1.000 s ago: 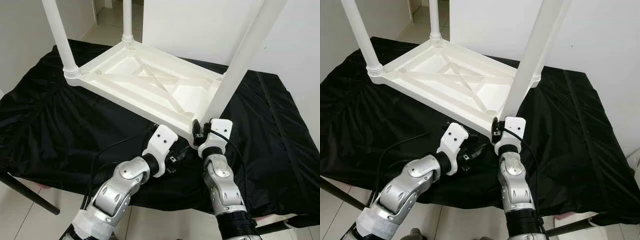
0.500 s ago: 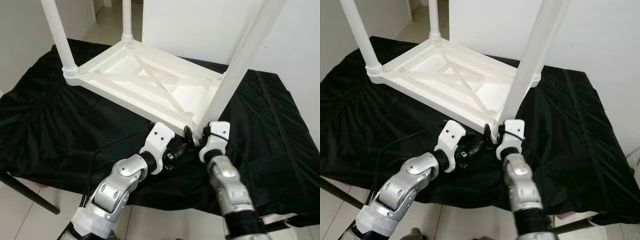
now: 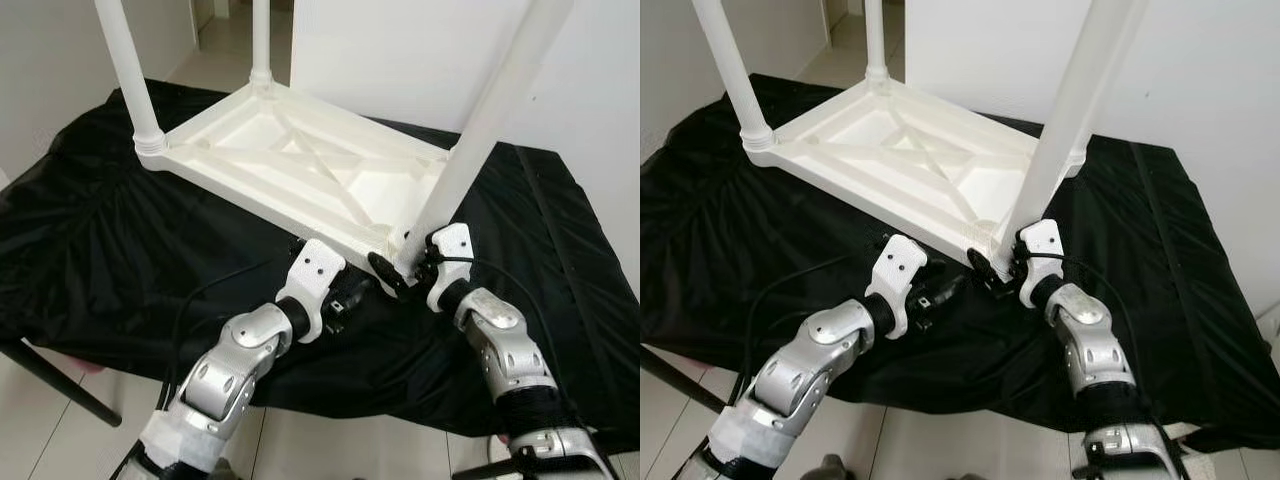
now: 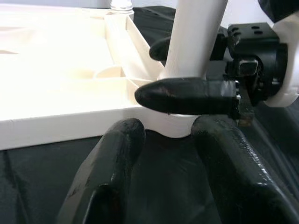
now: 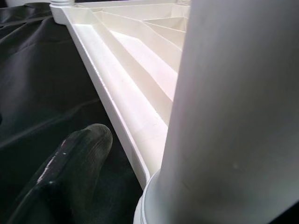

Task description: Building children table

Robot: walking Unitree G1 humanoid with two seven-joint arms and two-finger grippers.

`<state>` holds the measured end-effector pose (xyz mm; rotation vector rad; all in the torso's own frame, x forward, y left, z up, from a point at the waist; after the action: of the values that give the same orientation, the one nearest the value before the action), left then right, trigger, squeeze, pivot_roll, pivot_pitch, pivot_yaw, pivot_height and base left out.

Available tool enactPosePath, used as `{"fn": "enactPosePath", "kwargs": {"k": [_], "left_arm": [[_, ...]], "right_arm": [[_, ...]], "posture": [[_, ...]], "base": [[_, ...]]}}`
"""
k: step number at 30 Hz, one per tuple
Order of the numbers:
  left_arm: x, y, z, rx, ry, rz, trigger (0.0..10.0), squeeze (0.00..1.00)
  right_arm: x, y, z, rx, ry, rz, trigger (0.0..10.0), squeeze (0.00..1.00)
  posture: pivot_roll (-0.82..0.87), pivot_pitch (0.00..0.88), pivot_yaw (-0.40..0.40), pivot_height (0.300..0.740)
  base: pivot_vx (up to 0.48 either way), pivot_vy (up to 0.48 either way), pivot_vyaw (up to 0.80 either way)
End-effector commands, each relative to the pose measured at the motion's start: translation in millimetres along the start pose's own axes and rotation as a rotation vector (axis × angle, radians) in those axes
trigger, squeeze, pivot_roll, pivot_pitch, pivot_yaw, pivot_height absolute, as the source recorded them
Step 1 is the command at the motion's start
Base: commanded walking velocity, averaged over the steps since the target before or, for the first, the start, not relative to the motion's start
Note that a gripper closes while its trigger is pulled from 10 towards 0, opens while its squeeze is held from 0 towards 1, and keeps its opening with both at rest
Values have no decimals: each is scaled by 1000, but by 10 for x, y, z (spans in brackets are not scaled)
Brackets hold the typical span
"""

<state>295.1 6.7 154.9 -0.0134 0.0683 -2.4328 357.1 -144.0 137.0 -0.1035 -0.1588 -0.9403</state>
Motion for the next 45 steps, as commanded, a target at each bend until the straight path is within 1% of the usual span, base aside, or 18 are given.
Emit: {"fn": "enactPosePath", "kwargs": {"k": [1, 2, 3, 6, 11, 14, 17, 22, 24, 25, 28, 29, 31, 34, 35, 38, 42, 45], "left_arm": [[14, 23, 12, 5, 3, -18, 10000, 0], [17, 25, 18, 6, 3, -20, 10000, 0], [18, 26, 22, 7, 5, -21, 10000, 0], [16, 25, 24, 8, 6, -21, 10000, 0], [-5, 14, 30, 10, 6, -13, 10000, 0], [-11, 10, 35, 12, 4, -11, 10000, 0], [-2, 8, 41, 15, 2, -15, 10000, 0], [7, 8, 41, 17, 0, -21, 10000, 0], [34, 17, 30, 14, 0, -32, 10000, 0], [34, 17, 30, 14, 0, -32, 10000, 0], [42, 17, 20, 11, 0, -38, 10000, 0], [47, 15, 14, 10, 1, -41, 10000, 0], [47, 15, 14, 10, 1, -41, 10000, 0], [60, 8, -1, 5, 4, -48, 10000, 0], [60, 8, -1, 5, 4, -48, 10000, 0], [72, 6, -4, 4, 1, -54, 10000, 0], [85, 9, -6, 4, -2, -57, 10000, 0], [93, 10, -7, 4, -4, -59, 10000, 0]], "right_arm": [[-75, 28, -82, -36, -20, 79, 4784, 0], [-85, 36, -104, -46, -28, 103, 4784, 0], [-90, 42, -136, -63, -37, 119, 0, 0], [-87, 44, -167, -76, -40, 139, 0, 0], [-73, 43, -218, -80, 2, 145, 0, 0], [-56, 43, -255, -96, 21, 115, 0, 0], [10, 54, -313, -131, 21, 24, 0, 0], [-27, 80, -318, -125, 26, -41, 0, 0], [-87, 93, -306, -104, 72, -158, 0, 0], [-87, 93, -306, -104, 72, -158, 0, 0], [-94, 85, -317, -102, 113, -242, 0, 0], [-94, 69, -322, -101, 130, -307, 0, 0], [-94, 69, -322, -101, 130, -307, 0, 0], [-28, -28, -346, -107, 139, -550, 0, 0], [-28, -28, -346, -107, 139, -550, 0, 0], [-26, -125, -371, -138, 151, -738, 0, 0], [-104, -94, -336, -129, 170, -739, 0, 0], [-104, -91, -310, -119, 171, -732, 0, 0]], "posture": [[143, 24, -84, 740], [143, 24, -84, 740], [150, 24, -85, 740], [150, 24, -85, 740], [159, 26, -90, 740], [159, 27, -89, 740], [156, 27, -87, 740], [149, 27, -79, 740], [145, 27, -76, 740], [145, 27, -76, 740], [142, 28, -71, 740], [140, 28, -70, 740], [140, 28, -70, 740], [139, 29, -69, 740], [139, 29, -69, 740], [138, 34, -67, 740], [135, 36, -67, 740], [136, 36, -70, 740]], "base": [[0, 0, 0], [0, 0, 0], [0, 0, 0], [0, 0, 0], [0, 0, 0], [0, 0, 0], [0, 0, 0], [0, 0, 0], [0, 0, 0], [0, 0, 0], [0, 0, 0], [0, 0, 0], [0, 0, 0], [0, 0, 0], [0, 0, 0], [0, 0, 0], [0, 0, 0], [0, 0, 0]]}}
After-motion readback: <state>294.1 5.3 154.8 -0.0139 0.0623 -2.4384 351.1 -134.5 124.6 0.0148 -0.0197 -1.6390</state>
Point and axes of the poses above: a point about 5 cm out from each wrist's last joint towards the gripper, its own y axis pointing out of the wrist towards the gripper, its own z axis along the axis of the wrist's last joint, x = y × z, the point moved 4 cm from there along y, pointing out of the wrist towards the gripper, and after that the axes turned 2 degrees about -y, right-handed, at the moved point
